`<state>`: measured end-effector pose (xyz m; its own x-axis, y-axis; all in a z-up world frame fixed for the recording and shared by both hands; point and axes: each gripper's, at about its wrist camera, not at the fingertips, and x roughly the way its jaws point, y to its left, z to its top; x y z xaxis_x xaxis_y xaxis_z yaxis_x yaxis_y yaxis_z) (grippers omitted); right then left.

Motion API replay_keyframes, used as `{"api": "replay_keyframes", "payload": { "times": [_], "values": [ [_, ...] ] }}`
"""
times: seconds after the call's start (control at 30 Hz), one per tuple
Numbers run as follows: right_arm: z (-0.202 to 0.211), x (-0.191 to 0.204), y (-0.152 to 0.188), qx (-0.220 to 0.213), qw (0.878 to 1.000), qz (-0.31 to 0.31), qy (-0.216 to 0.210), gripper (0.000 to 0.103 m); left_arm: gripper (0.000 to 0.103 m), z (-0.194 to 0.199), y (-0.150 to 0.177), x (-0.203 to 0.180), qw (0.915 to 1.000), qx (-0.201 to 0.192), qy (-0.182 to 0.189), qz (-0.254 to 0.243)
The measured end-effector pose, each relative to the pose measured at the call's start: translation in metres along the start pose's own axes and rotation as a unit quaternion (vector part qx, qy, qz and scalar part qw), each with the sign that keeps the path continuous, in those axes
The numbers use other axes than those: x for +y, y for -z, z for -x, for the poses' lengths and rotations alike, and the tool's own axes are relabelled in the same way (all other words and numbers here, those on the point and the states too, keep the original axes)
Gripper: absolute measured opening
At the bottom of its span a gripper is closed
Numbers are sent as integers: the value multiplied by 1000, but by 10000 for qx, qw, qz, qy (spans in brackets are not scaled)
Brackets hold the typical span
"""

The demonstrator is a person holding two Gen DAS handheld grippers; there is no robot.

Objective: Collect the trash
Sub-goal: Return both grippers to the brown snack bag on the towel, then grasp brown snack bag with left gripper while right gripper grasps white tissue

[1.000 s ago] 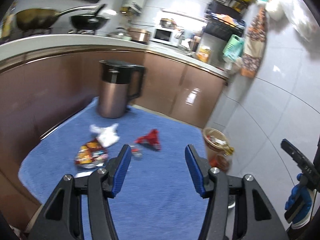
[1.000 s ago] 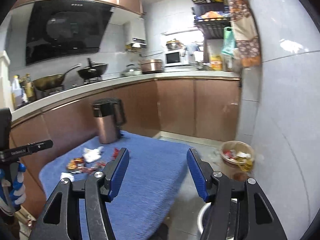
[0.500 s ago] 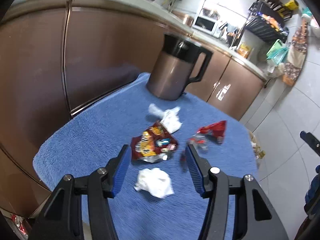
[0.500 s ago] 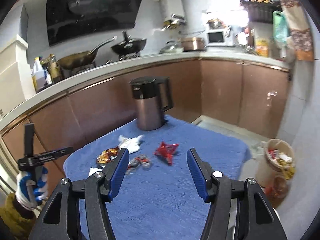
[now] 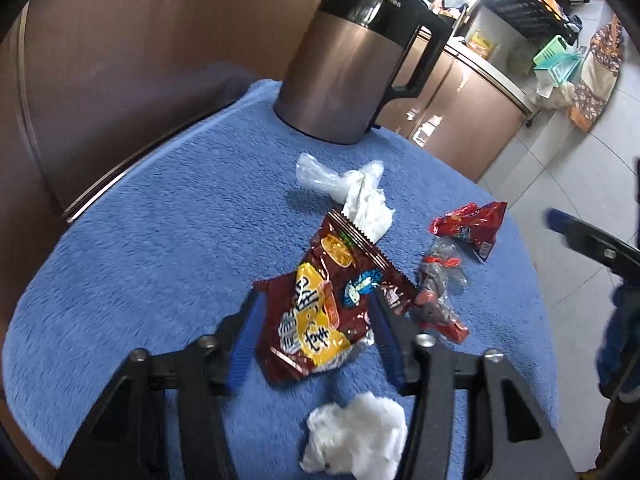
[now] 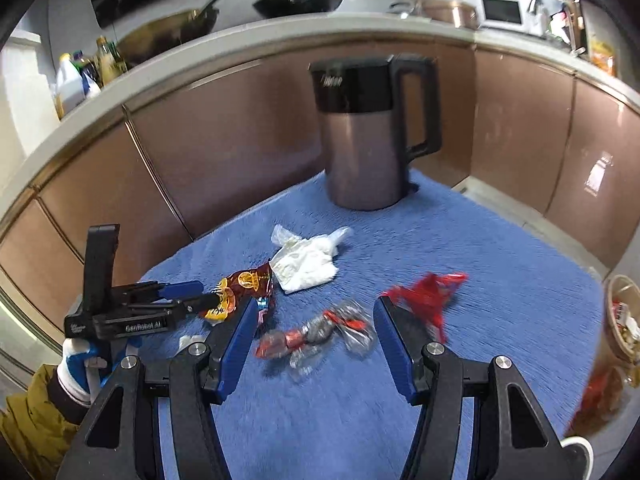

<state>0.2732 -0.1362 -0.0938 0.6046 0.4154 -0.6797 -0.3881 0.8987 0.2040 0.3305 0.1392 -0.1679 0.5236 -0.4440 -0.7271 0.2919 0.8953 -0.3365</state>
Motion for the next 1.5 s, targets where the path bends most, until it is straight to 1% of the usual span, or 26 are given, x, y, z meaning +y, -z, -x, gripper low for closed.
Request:
{"api": "replay_keyframes", "payload": {
  "times": [0.03, 0.07, 0.1, 0.13, 0.17, 0.27, 0.37, 0.43, 0.63, 0.67, 0.8, 0.87, 0.9, 0.93, 1.0, 1.07, 1.17, 1.27, 1.33, 1.5],
  "values": [
    [-15, 0, -4, 96, 9999, -28, -72, 57, 33, -4, -2, 3, 10000, 30, 48, 24],
    [-26, 0, -6, 160, 9998, -56, -118, 57, 20, -8, -3, 5, 9999, 59, 104, 62],
    [-36, 0, -9, 224, 9996, -87, -162, 57, 15, -12, -3, 9, 9998, 76, 172, 97],
    [-49, 0, -12, 292, 9993, -125, -213, 57, 14, -13, -2, 11, 9997, 44, 229, 111],
    [-59, 0, -14, 348, 9989, -164, -254, 57, 11, -13, -2, 12, 9996, -14, 266, 118],
    [-87, 0, -19, 528, 9977, -233, -344, 57, 10, -10, 0, 20, 9988, -223, 376, 226],
    [-110, 1, -21, 692, 9968, -236, -311, 57, 9, -6, 4, 29, 9972, -409, 484, 398],
    [-123, -1, -22, 776, 9962, -268, -276, 57, 8, -1, 6, 32, 9963, -560, 471, 453],
    [-147, -10, -22, 940, 9949, -345, -139, 57, 8, 8, 13, 42, 9931, -840, 447, 688],
    [-150, -10, -21, 980, 9945, -344, -131, 57, 7, 9, 14, 45, 9926, -872, 388, 754],
    [-162, -12, -17, 1125, 9931, -317, -42, 57, 7, 10, 15, 58, 9878, -995, 424, 1119],
    [-165, -11, -15, 1161, 9929, -273, -6, 57, 7, 10, 15, 62, 9864, -1002, 447, 1223],
    [-164, -9, -14, 1157, 9931, -188, 64, 48, 7, 10, 16, 63, 9861, -1009, 441, 1240],
    [-163, -6, -14, 1166, 9930, -60, 165, 42, 7, 10, 15, 62, 9862, -1018, 418, 1234],
    [-161, -4, -13, 1166, 9931, 10, 140, 23, 7, 11, 16, 60, 9870, -1031, 340, 1186],
    [-156, -1, -12, 1134, 9935, 85, 112, 11, 7, 10, 15, 57, 9880, -1017, 250, 1132],
    [-139, 3, -9, 1014, 9946, 200, 111, 10, 7, 6, 12, 51, 9891, -965, 123, 1101],
    [-114, 6, -5, 848, 9961, 233, 81, 10, 7, 7, 8, 45, 9900, -935, -111, 1049],
    [-96, 4, -6, 698, 9973, 206, 54, 10, 7, 15, 10, 39, 9901, -952, -234, 1009],
    [-41, 1, 4, 286, 9995, 147, 36, 10, 7, 52, 13, 15, 9894, -1189, -316, 778]
  ]
}}
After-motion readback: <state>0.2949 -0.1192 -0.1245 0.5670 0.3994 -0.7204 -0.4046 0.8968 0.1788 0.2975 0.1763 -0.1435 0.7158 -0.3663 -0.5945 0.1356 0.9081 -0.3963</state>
